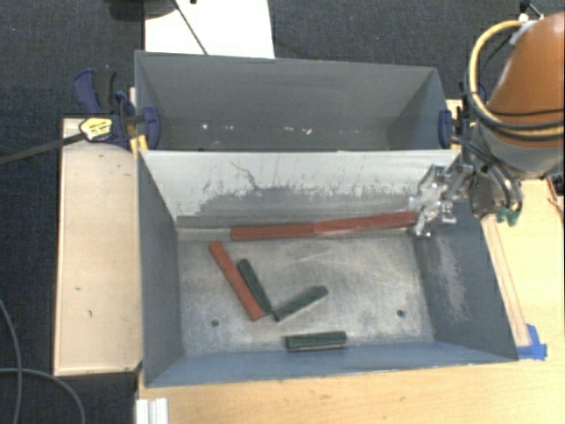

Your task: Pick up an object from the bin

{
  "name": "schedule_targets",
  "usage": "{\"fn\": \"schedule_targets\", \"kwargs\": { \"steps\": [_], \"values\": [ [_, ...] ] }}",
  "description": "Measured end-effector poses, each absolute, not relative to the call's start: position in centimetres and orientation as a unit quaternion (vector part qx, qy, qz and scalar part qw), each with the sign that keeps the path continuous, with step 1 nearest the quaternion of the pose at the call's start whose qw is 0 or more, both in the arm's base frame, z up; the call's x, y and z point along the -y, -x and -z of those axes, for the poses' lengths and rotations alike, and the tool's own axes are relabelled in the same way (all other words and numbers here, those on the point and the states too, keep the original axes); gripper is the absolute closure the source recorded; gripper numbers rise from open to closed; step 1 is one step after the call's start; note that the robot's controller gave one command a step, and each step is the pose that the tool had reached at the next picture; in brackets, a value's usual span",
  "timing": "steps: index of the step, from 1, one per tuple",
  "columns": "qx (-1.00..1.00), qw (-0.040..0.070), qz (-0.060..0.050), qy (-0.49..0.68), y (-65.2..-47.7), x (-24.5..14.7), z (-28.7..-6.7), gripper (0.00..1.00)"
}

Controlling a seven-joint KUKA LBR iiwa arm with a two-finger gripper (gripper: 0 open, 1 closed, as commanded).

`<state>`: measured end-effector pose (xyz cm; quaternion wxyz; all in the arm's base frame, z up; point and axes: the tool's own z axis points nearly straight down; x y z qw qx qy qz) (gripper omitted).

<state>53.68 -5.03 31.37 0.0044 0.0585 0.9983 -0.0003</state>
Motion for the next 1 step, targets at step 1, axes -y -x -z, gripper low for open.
{"fn": "schedule_targets", "kwargs": {
  "steps": [1],
  "values": [
    [-0.998, 0.003, 0.0, -0.058, -53.65, 4.97, -31.24, 1.0]
  ]
}}
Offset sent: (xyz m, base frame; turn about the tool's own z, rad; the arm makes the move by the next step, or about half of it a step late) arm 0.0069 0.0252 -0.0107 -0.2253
